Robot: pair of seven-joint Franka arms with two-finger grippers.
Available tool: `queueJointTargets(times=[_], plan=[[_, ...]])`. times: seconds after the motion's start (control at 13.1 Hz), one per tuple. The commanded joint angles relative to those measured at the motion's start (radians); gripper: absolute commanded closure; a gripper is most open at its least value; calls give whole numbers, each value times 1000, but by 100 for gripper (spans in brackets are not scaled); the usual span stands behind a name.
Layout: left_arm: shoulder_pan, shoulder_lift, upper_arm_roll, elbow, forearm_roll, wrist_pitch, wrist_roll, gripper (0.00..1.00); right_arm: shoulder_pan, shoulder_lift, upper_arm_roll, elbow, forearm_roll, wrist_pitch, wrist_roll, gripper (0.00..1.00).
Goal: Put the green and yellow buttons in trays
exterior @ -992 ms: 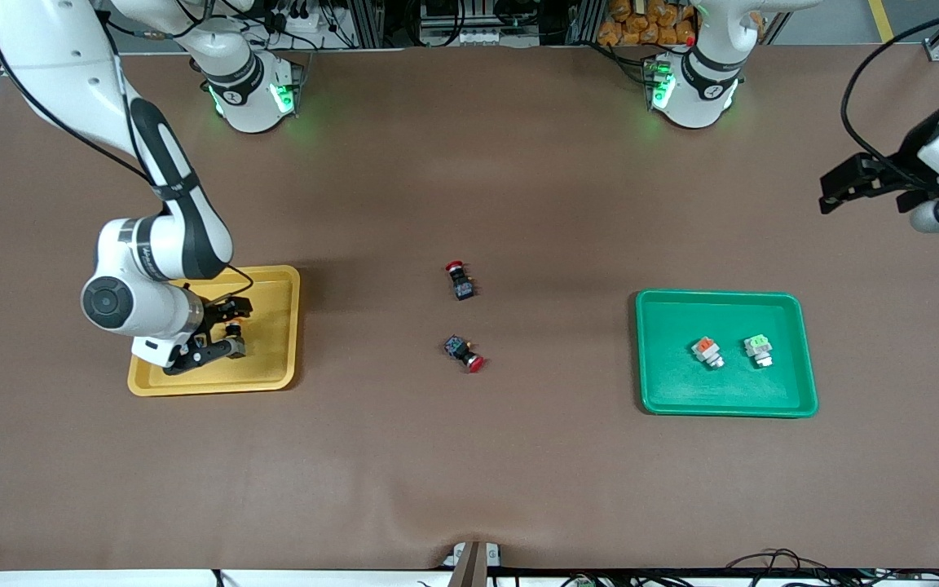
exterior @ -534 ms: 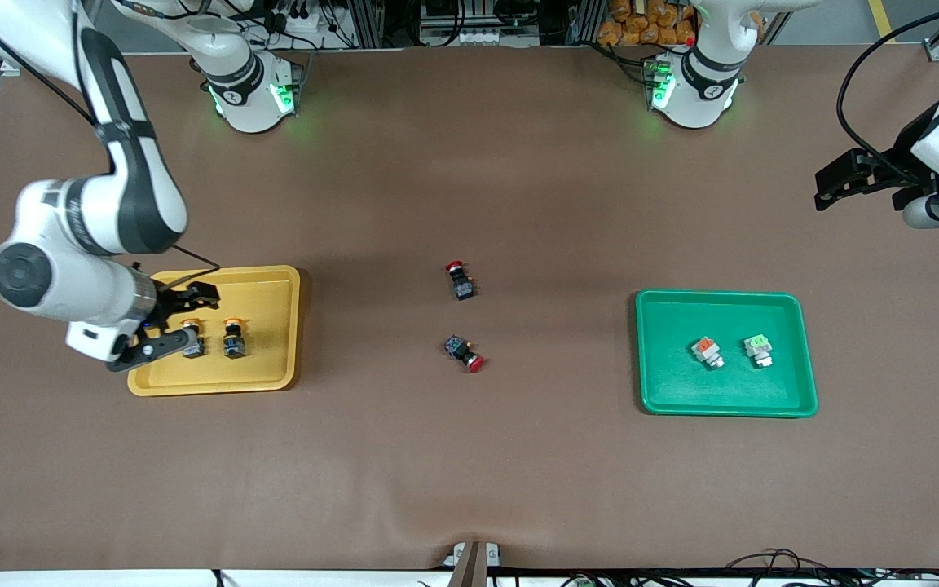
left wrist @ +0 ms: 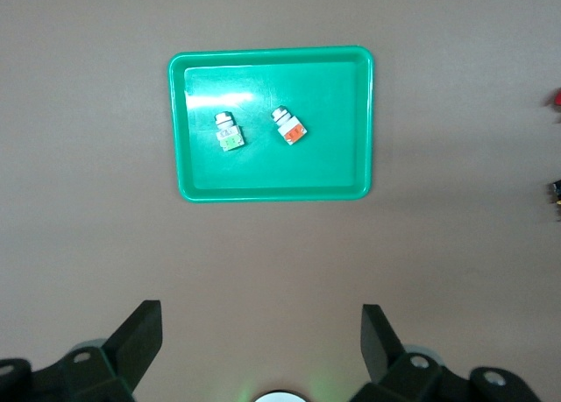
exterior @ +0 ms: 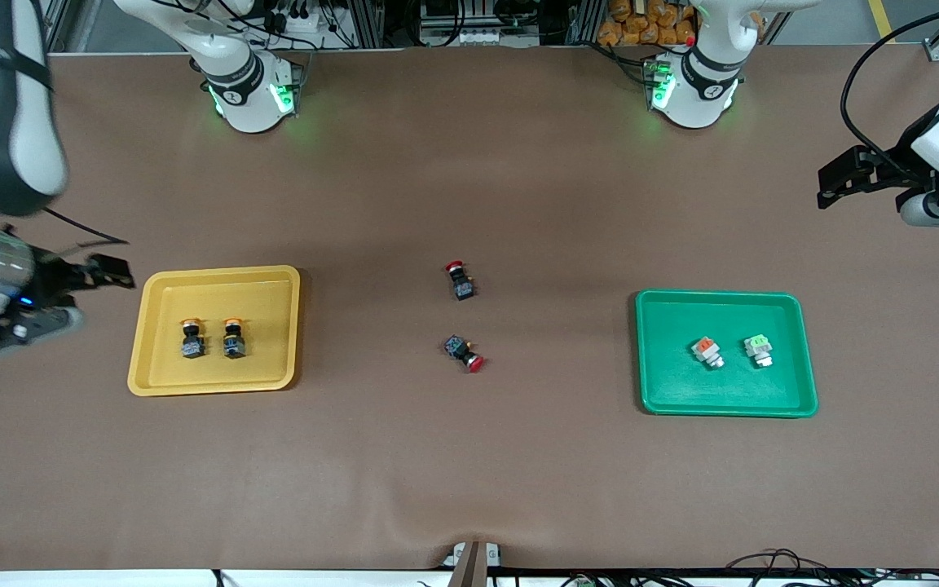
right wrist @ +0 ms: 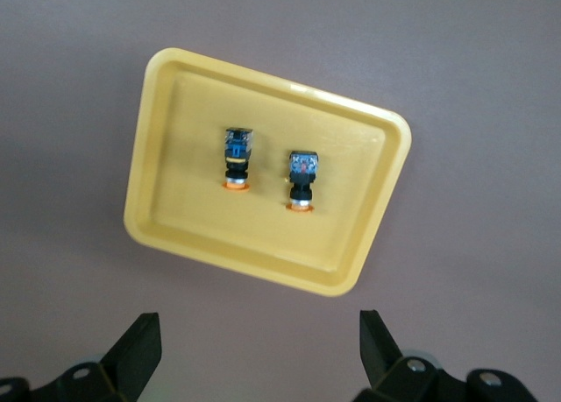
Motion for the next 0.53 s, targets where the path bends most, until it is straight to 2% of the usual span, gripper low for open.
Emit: queueJointTargets(times=[0.0,0.23,0.46], plan=[[9,-8,0,5,-4,-15,20,0,1,-5,19,35,-4,-32,3,0],[10,-8,0,8,-4,-16,15,0,4,-36,19,30,3,-55,40,0],[16,-2,3,13,-3,-15,21,0,6,-111,25,-19,5,-77,71,0]])
